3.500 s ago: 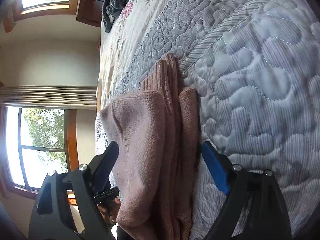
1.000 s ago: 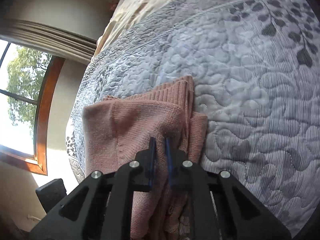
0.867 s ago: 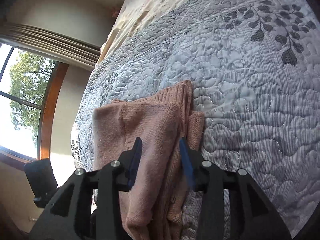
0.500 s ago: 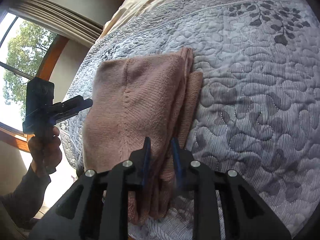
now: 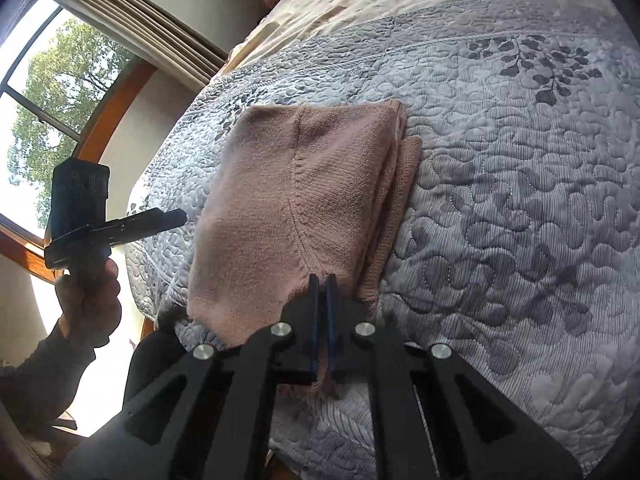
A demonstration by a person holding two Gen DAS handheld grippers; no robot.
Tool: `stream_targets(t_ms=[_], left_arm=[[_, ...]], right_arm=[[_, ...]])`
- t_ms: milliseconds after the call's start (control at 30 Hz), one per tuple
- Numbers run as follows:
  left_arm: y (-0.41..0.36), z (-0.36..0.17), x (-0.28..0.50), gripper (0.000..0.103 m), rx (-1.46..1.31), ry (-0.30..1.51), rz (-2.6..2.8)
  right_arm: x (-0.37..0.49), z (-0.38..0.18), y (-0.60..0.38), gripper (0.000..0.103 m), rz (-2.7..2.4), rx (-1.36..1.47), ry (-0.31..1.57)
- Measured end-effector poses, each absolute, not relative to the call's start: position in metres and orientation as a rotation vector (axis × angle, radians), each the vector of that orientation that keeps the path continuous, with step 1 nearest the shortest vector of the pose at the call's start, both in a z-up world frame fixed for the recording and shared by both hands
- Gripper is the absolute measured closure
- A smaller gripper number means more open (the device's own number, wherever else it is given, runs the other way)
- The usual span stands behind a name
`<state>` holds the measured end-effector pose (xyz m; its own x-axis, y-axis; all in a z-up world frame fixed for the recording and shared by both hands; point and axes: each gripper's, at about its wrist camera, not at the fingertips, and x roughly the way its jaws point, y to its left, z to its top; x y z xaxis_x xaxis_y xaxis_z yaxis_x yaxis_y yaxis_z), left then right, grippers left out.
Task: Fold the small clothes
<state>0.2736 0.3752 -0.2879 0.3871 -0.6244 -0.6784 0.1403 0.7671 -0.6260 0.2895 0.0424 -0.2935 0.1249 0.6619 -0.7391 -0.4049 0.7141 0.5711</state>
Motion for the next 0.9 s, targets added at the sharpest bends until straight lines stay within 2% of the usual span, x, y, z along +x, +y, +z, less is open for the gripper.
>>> stream_targets(t_ms=[167, 200, 233, 267, 400, 500, 633, 667, 700, 800, 833, 867, 900], left_arm=[[0.379, -0.326, 0.252, 0.052, -0.563, 1.141, -0.413], [0.380, -0.336, 0.252, 0.052, -0.578, 1.161, -0.400], [0.381, -0.341, 0.249, 0.052, -0.602, 1.171, -0.394], [0.382, -0.341, 0.247, 0.052, -0.621, 1.172, -0.392], [0.380, -0.316, 0.224, 0.046, -0.622, 1.122, -0.460], [0.376, -0.319, 0.209, 0.045, -0.617, 1.131, -0.472], [0.376, -0.346, 0.206, 0.045, -0.633, 1.201, -0.366], [0.378, -0.351, 0.205, 0.045, -0.657, 1.219, -0.347], [0.378, -0.348, 0.203, 0.045, -0.676, 1.221, -0.341], [0.374, -0.319, 0.183, 0.044, -0.653, 1.196, -0.346], [0.371, -0.306, 0.172, 0.043, -0.615, 1.186, -0.336], [0.366, -0.289, 0.159, 0.042, -0.548, 1.174, -0.292], [0.359, -0.271, 0.144, 0.036, -0.467, 1.153, -0.241]], right_arm=[[0.289, -0.311, 0.075, 0.098, 0.790, 0.200, 1.239], [0.292, -0.322, 0.077, 0.103, 0.758, 0.174, 1.270], [0.293, -0.332, 0.074, 0.103, 0.725, 0.167, 1.291], [0.291, -0.334, 0.069, 0.099, 0.703, 0.175, 1.300], [0.269, -0.301, 0.049, 0.099, 0.709, 0.255, 1.242], [0.252, -0.288, 0.058, 0.098, 0.763, 0.271, 1.231], [0.246, -0.321, 0.073, 0.098, 0.693, 0.207, 1.316], [0.246, -0.328, 0.071, 0.102, 0.657, 0.202, 1.336], [0.243, -0.327, 0.069, 0.099, 0.645, 0.224, 1.338], [0.219, -0.284, 0.066, 0.095, 0.672, 0.211, 1.264], [0.208, -0.266, 0.067, 0.092, 0.675, 0.188, 1.237], [0.196, -0.247, 0.069, 0.078, 0.662, 0.145, 1.206], [0.184, -0.228, 0.071, 0.053, 0.634, 0.096, 1.172]])
